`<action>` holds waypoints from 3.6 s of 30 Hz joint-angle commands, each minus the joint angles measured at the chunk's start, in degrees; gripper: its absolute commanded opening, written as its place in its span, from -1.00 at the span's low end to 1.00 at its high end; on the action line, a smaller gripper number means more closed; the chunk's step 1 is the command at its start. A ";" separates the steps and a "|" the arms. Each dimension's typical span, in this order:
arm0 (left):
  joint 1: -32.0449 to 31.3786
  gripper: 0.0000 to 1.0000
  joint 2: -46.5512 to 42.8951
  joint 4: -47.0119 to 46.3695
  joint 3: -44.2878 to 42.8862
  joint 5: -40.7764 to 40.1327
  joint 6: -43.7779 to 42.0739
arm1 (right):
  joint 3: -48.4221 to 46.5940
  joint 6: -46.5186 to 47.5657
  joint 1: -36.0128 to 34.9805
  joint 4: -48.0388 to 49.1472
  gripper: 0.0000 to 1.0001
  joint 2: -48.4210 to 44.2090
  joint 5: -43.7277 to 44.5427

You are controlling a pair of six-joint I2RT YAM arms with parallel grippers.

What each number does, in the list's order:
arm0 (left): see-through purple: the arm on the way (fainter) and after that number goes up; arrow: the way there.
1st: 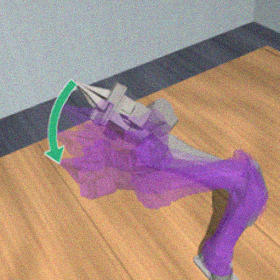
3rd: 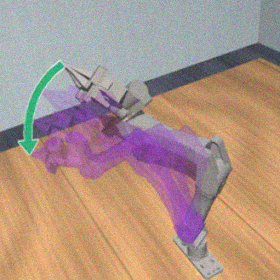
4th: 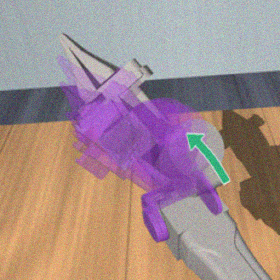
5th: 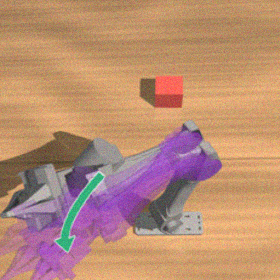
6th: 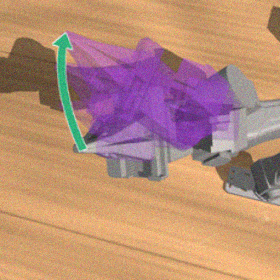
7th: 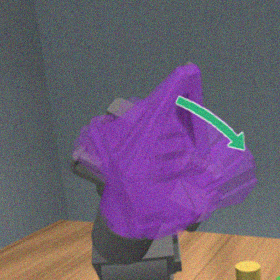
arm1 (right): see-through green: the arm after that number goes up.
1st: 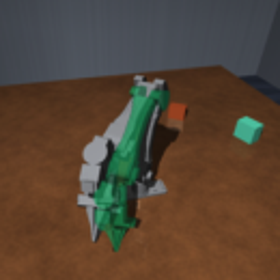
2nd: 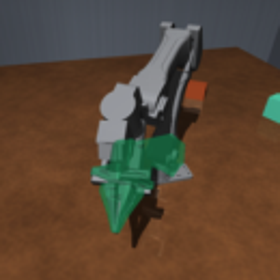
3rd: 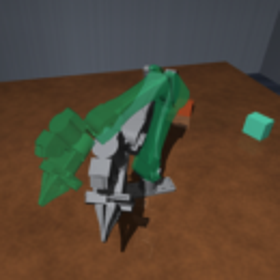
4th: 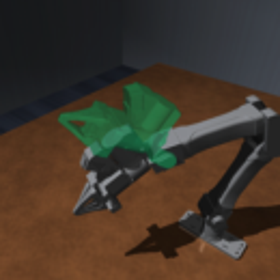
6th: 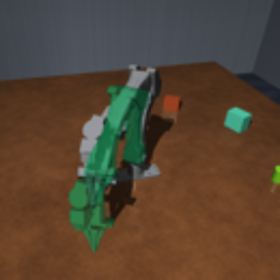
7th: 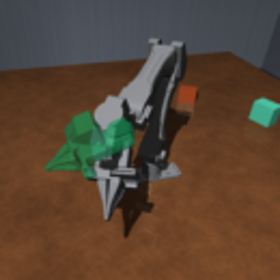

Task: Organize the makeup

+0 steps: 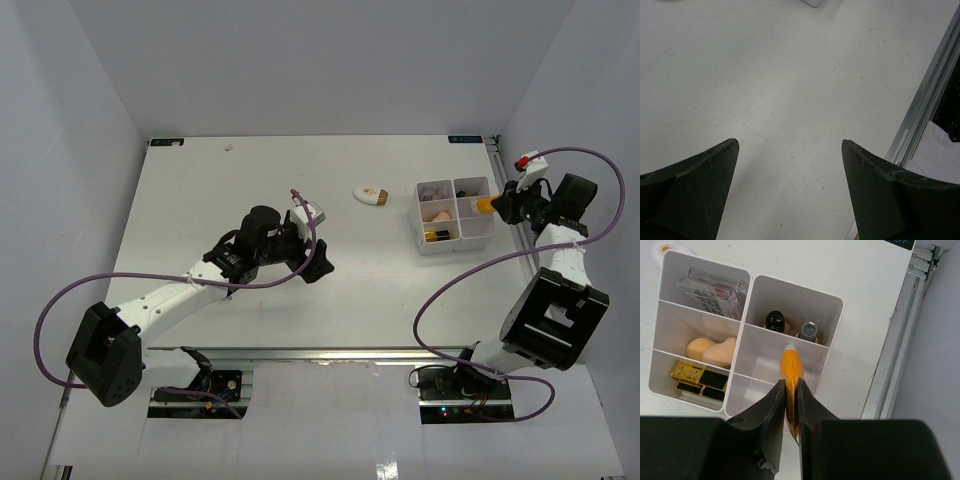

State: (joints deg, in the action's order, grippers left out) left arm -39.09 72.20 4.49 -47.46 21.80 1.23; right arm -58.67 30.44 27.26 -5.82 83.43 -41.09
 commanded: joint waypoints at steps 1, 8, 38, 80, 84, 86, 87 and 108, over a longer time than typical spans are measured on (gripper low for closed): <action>0.15 0.90 -1.73 -0.01 -1.14 -0.01 -0.62 | -3.53 -0.09 -1.72 1.86 -0.60 0.41 0.82; 0.14 0.90 -1.78 0.01 -1.14 0.26 -0.62 | -4.35 -1.13 -3.80 2.29 -0.43 0.64 2.10; 0.44 0.96 -4.84 1.04 -0.79 -9.54 -0.18 | -14.48 -1.29 -39.37 -10.48 0.92 6.80 17.68; 3.62 0.96 -1.82 0.50 -0.99 -6.39 2.35 | -57.17 3.77 -45.49 -32.71 0.07 52.54 23.04; 4.32 0.96 -2.20 -2.45 0.17 -3.10 4.63 | -51.42 4.19 -46.49 -31.15 -0.28 47.22 20.68; 4.80 0.96 -2.16 -3.24 0.43 -2.47 6.03 | -49.55 4.53 -47.36 -30.92 -0.46 45.19 19.41; 5.23 0.96 -2.16 -3.81 0.85 -1.92 6.54 | -47.88 4.47 -47.52 -30.92 -0.50 43.16 18.97; 3.64 0.96 3.50 -38.25 5.26 12.35 48.20 | -0.17 8.03 -49.52 -20.42 -0.63 -12.18 -0.25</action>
State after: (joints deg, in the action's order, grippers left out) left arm -32.29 74.78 -25.06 -40.13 31.35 42.02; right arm -64.28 36.46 -22.11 -30.06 77.03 -37.68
